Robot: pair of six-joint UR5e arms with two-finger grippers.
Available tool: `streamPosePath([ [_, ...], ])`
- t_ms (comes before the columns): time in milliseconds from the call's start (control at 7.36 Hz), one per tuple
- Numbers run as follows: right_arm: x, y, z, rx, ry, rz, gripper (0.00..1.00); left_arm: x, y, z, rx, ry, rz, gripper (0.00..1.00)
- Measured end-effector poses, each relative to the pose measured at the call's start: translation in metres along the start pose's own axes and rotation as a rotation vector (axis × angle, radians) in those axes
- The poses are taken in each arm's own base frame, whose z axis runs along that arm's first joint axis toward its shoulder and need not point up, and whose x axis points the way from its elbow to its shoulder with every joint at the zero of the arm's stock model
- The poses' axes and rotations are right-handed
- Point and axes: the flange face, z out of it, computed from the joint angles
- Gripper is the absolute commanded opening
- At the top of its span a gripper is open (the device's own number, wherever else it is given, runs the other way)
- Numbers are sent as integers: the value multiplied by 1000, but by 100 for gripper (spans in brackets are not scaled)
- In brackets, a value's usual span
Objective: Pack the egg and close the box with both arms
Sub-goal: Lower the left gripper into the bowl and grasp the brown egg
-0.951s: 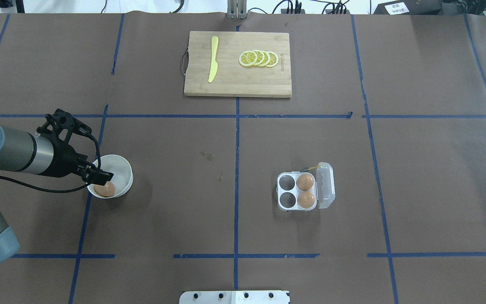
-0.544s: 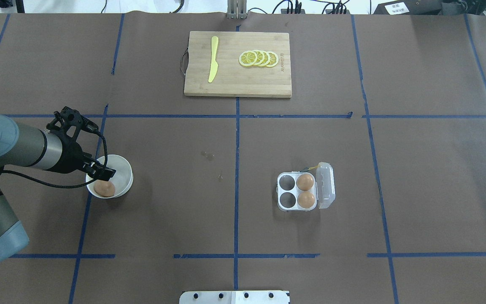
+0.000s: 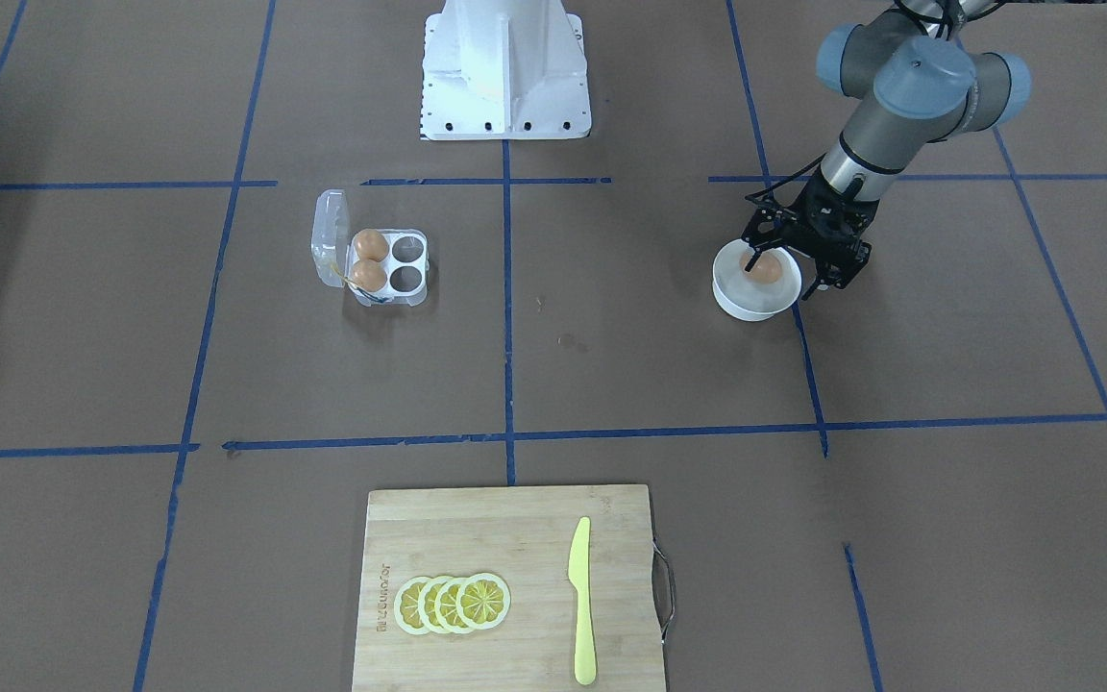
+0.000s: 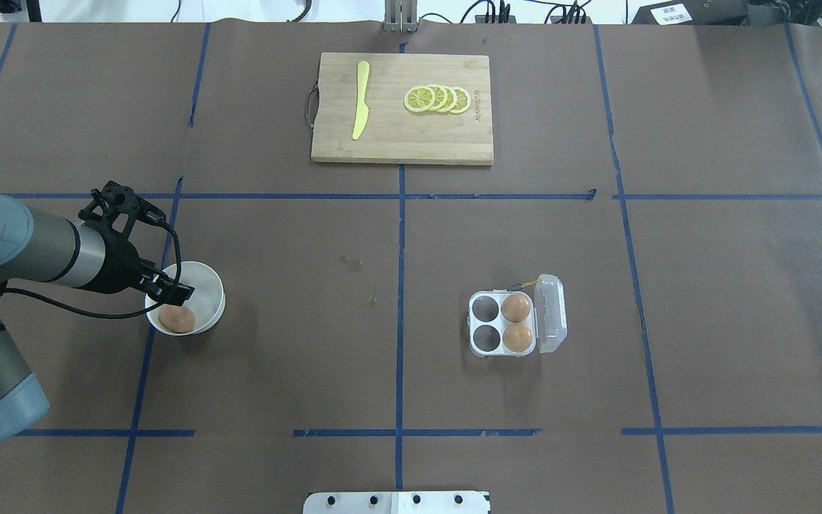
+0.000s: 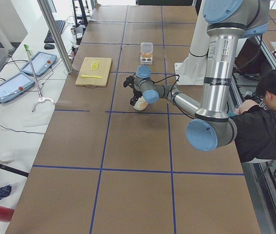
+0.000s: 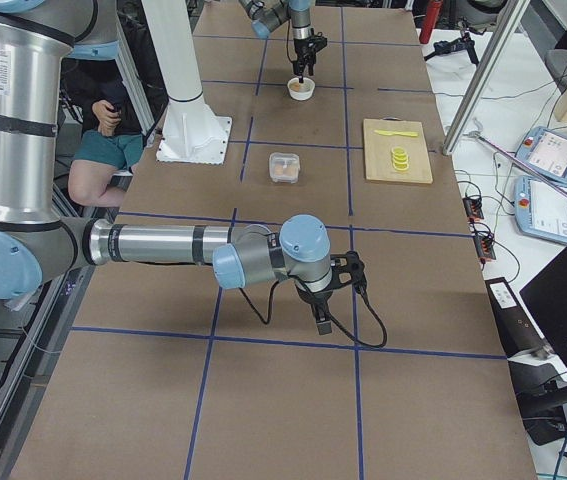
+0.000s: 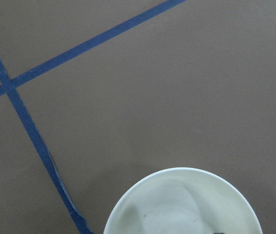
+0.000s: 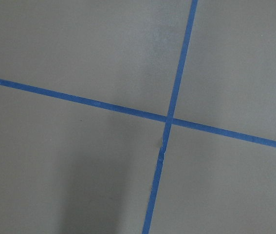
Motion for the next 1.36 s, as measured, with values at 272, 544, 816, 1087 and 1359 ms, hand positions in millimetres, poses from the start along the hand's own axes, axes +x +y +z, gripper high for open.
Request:
streamPosePath([
  [272,1,2,1,-3,0,2,100,2,2,3,-6,2,2,86],
  [544,1,3,1,-4,0,3,100,3,3,5,-11,2,4,86],
  [816,2,3,2,-5,1,4,100,5,5,8,-11,-5,7,86],
  [1087,2,4,2,-7,1,5,100,8,6,10,-11,-5,11,86],
  [1359,3,5,3,-8,1,7,100,12,8,11,-15,-2,15,86],
])
